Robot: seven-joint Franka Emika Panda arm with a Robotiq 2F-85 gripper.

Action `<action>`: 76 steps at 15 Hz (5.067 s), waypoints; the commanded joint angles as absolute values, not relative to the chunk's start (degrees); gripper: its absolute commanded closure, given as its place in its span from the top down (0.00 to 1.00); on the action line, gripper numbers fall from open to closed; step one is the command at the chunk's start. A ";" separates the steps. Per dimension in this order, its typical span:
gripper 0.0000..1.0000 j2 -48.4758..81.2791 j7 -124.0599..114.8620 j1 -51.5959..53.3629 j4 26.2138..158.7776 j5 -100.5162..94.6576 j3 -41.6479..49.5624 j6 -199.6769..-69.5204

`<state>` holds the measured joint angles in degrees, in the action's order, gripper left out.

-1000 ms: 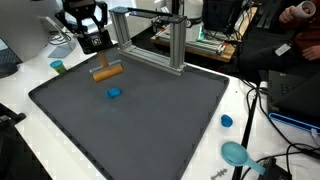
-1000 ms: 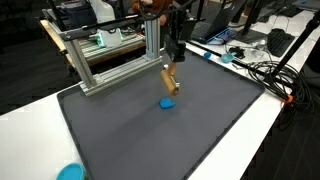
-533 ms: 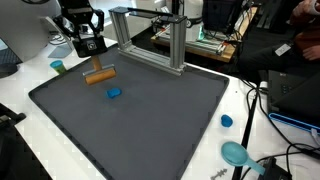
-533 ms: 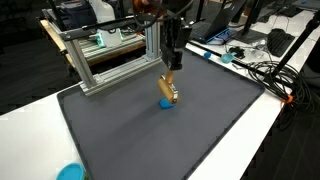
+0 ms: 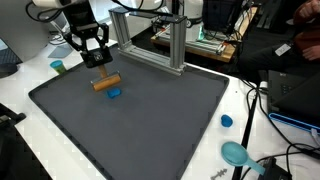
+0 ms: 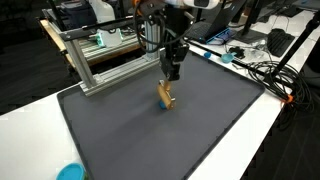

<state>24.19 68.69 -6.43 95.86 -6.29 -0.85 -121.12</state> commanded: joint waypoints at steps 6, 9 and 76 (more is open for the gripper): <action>0.21 21.91 74.28 -6.29 102.78 -7.18 -2.17 -129.96; 0.21 22.15 73.26 -6.18 103.42 -7.42 -1.70 -128.99; 0.21 18.89 83.69 -11.32 104.18 6.18 -2.99 -129.49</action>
<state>23.70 80.88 -10.07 100.58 3.60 -2.15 -127.76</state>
